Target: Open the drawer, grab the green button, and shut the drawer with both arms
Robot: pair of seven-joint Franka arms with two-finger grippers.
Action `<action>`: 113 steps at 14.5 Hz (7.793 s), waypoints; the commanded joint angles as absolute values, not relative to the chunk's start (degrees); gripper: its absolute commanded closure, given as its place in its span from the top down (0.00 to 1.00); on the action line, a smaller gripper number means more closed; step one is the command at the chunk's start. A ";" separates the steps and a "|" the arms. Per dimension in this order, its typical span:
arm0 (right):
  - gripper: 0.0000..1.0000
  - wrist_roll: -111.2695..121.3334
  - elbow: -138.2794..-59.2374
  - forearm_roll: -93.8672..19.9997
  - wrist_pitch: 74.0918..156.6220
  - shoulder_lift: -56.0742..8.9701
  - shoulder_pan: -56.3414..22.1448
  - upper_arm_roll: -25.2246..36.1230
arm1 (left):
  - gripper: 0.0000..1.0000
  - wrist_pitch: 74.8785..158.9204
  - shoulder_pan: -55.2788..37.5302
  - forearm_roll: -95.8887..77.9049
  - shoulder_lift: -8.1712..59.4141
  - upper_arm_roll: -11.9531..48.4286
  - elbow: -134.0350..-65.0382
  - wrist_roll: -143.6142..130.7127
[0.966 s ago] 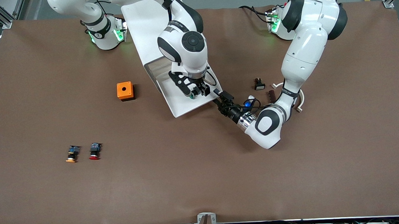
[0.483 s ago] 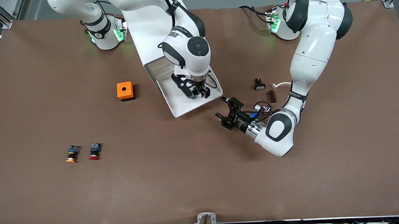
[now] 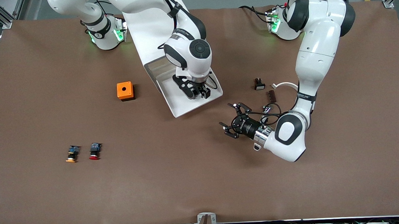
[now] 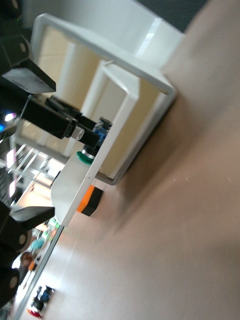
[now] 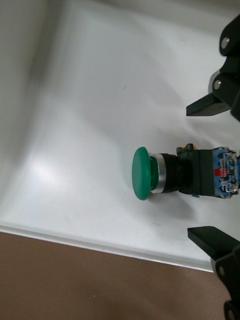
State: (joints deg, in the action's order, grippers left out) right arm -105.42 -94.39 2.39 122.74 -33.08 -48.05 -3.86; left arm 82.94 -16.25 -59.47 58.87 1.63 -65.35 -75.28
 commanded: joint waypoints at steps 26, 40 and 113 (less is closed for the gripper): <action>0.00 -61.21 -83.84 1.14 112.68 -31.91 -28.32 -3.34 | 0.99 115.75 -31.99 -11.26 50.19 0.53 -67.76 -57.13; 0.00 -17.24 -103.35 2.11 136.13 -31.46 -5.10 -3.08 | 0.99 116.10 -40.51 -5.10 49.48 0.79 -70.05 -64.42; 1.00 -6.68 -84.02 0.00 81.56 -5.36 1.50 -3.78 | 0.99 80.82 -0.53 -5.10 2.75 4.58 -89.78 -9.14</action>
